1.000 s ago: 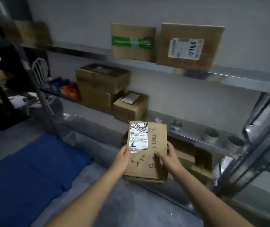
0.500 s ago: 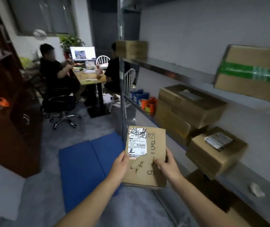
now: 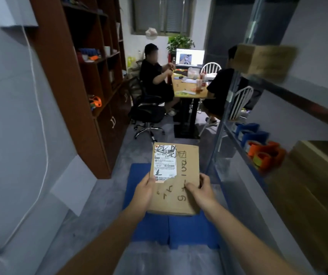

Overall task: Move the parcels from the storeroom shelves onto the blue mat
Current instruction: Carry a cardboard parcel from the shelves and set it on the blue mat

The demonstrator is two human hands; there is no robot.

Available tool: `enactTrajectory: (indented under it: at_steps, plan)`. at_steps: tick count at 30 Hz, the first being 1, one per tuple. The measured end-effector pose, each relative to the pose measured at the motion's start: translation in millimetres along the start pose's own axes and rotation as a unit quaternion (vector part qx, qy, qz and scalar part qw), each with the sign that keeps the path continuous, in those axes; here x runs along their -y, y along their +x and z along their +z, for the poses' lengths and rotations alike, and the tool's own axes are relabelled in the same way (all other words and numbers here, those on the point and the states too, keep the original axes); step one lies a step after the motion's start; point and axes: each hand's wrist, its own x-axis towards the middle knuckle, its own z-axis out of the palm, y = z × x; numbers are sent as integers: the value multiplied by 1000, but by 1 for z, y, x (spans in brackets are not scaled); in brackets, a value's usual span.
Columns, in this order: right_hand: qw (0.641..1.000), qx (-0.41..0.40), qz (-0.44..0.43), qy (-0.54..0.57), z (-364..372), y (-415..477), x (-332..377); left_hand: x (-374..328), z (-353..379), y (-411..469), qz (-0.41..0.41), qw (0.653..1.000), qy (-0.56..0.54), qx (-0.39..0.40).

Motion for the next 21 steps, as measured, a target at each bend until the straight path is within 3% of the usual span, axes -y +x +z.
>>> enactTrajectory:
  at_steps: [6,12,21]
  plan:
    - [998,48,22,13,81,88,-4,23,-59,98,-39,997,53,-46]
    - [997,33,64,24,141,171,3,27,-97,194,-65,997,34,-16]
    - [996,21,91,14,139,297,10,20,-77,332,-90,995,33,27]
